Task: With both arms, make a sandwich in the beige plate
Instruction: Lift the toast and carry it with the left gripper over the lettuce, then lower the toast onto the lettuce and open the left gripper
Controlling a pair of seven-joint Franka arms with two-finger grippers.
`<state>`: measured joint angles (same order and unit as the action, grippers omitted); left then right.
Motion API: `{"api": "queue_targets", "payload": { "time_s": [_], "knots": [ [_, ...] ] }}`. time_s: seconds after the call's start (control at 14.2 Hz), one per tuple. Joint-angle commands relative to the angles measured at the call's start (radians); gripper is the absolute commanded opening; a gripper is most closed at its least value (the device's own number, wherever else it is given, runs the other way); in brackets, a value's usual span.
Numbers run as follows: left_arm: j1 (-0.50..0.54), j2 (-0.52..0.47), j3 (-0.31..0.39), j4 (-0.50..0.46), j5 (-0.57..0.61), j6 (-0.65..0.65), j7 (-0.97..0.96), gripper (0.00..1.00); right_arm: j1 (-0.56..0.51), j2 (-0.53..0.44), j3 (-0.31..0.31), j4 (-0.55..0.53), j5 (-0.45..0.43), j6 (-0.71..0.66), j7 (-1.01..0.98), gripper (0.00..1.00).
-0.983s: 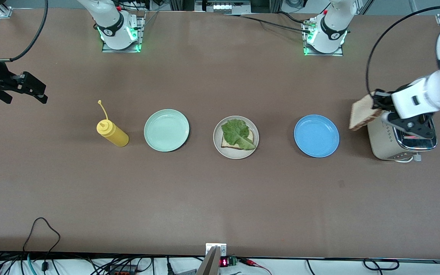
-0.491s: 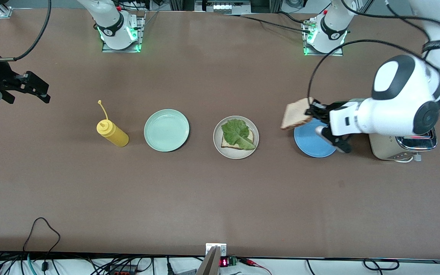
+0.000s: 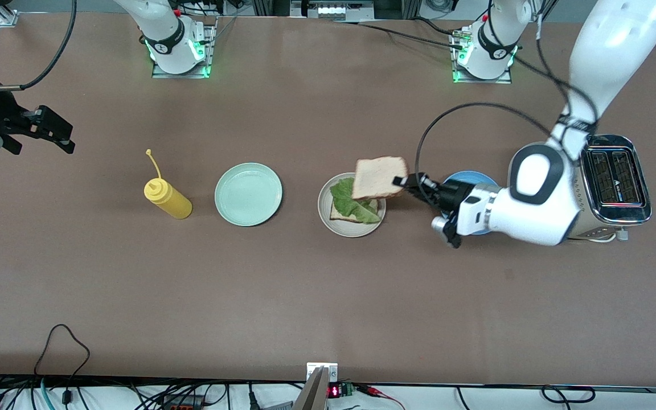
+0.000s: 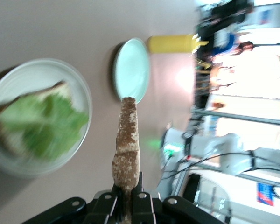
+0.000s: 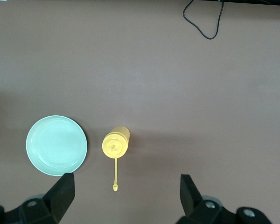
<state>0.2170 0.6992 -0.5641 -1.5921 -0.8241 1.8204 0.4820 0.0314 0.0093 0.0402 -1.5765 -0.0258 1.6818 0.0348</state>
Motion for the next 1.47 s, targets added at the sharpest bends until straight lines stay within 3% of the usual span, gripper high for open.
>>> {"api": "queue_targets", "payload": {
  "time_s": [0.0, 0.07, 0.28, 0.56, 0.91, 1.05, 1.12, 1.19, 1.26, 1.4],
  "knots": [
    [-0.025, 0.077, 0.003, 0.009, -0.085, 0.034, 0.133, 0.01, 0.041, 0.000, -0.048, 0.016, -0.011, -0.014, -0.009, 1.00],
    [-0.022, 0.106, 0.003, -0.006, -0.096, 0.043, 0.174, 0.01, 0.024, 0.000, -0.042, 0.016, -0.010, -0.016, -0.009, 1.00],
    [-0.027, 0.177, 0.003, -0.012, -0.118, 0.072, 0.277, 0.01, -0.085, -0.002, 0.078, 0.016, -0.008, -0.016, -0.006, 1.00],
    [-0.090, 0.178, 0.021, -0.032, -0.110, 0.186, 0.270, 0.01, -0.058, -0.002, 0.066, 0.016, -0.011, -0.016, 0.004, 1.00],
    [-0.113, 0.178, 0.062, -0.046, -0.099, 0.192, 0.270, 0.01, -0.022, -0.002, 0.024, 0.016, -0.013, -0.016, 0.008, 1.00],
    [-0.120, 0.180, 0.081, -0.046, -0.083, 0.192, 0.270, 0.08, -0.028, -0.002, 0.024, 0.016, -0.005, -0.019, 0.010, 1.00],
    [-0.128, 0.180, 0.089, -0.046, -0.081, 0.192, 0.270, 0.16, -0.034, 0.000, 0.024, 0.013, 0.010, -0.020, 0.008, 1.00],
    [-0.139, 0.180, 0.104, -0.045, -0.079, 0.192, 0.270, 0.39, -0.034, 0.000, 0.024, 0.009, 0.013, -0.020, 0.004, 1.00],
    [-0.155, 0.177, 0.127, -0.045, -0.078, 0.197, 0.279, 0.99, -0.034, 0.000, 0.024, 0.009, 0.015, -0.022, 0.004, 1.00],
    [-0.160, 0.172, 0.132, -0.042, -0.050, 0.200, 0.279, 1.00, -0.034, -0.002, 0.026, 0.003, 0.017, -0.040, 0.011, 1.00]
  ]
}}
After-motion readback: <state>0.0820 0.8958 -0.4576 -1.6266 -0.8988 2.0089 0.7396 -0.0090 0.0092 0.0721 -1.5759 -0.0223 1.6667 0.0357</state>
